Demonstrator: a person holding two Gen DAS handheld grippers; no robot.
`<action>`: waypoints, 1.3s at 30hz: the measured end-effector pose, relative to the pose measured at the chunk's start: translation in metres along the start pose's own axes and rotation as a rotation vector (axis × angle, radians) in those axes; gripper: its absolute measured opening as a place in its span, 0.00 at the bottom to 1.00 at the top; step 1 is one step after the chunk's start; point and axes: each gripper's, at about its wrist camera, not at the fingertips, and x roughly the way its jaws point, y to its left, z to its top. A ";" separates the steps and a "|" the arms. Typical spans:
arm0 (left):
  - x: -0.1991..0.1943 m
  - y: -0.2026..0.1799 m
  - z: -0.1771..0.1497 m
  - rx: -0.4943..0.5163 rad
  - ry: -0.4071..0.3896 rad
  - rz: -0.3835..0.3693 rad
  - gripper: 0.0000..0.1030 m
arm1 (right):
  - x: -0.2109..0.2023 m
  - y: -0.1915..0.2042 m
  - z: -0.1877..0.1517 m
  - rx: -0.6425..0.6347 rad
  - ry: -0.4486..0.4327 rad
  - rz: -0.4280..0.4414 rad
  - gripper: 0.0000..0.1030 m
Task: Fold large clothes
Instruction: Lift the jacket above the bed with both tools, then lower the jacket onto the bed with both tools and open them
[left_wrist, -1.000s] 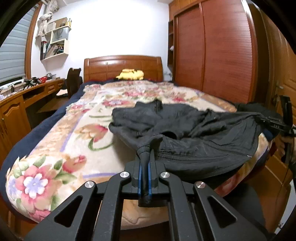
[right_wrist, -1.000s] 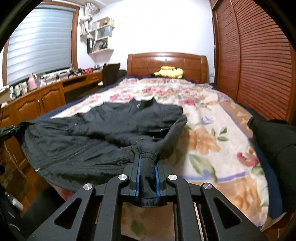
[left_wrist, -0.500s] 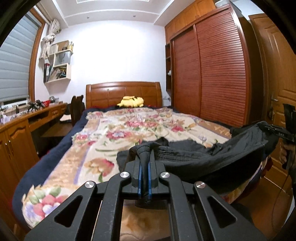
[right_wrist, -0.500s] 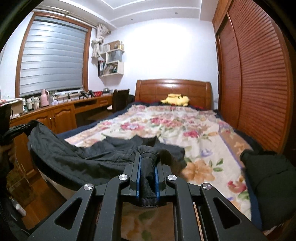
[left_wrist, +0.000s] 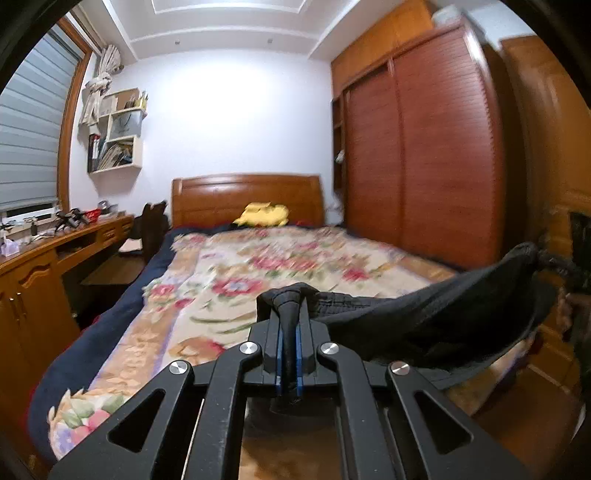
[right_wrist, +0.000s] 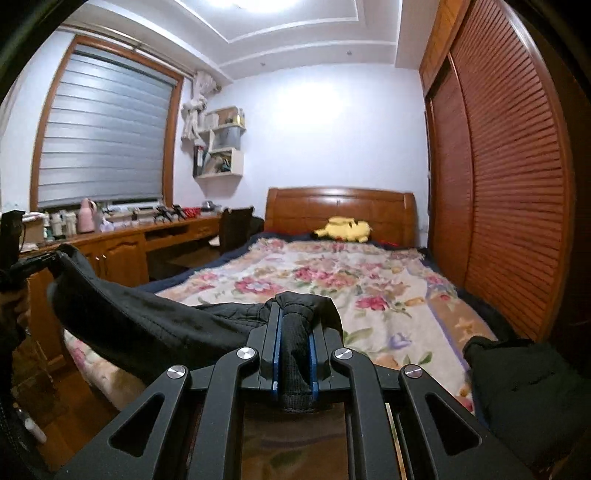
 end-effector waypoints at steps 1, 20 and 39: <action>0.009 0.000 -0.004 0.003 0.019 0.011 0.05 | 0.013 0.000 -0.002 0.002 0.024 -0.001 0.11; 0.213 0.041 -0.086 -0.055 0.384 0.068 0.05 | 0.232 0.001 -0.088 -0.014 0.398 -0.005 0.12; 0.315 0.050 -0.061 -0.035 0.422 0.164 0.22 | 0.417 -0.029 -0.090 0.046 0.465 -0.089 0.13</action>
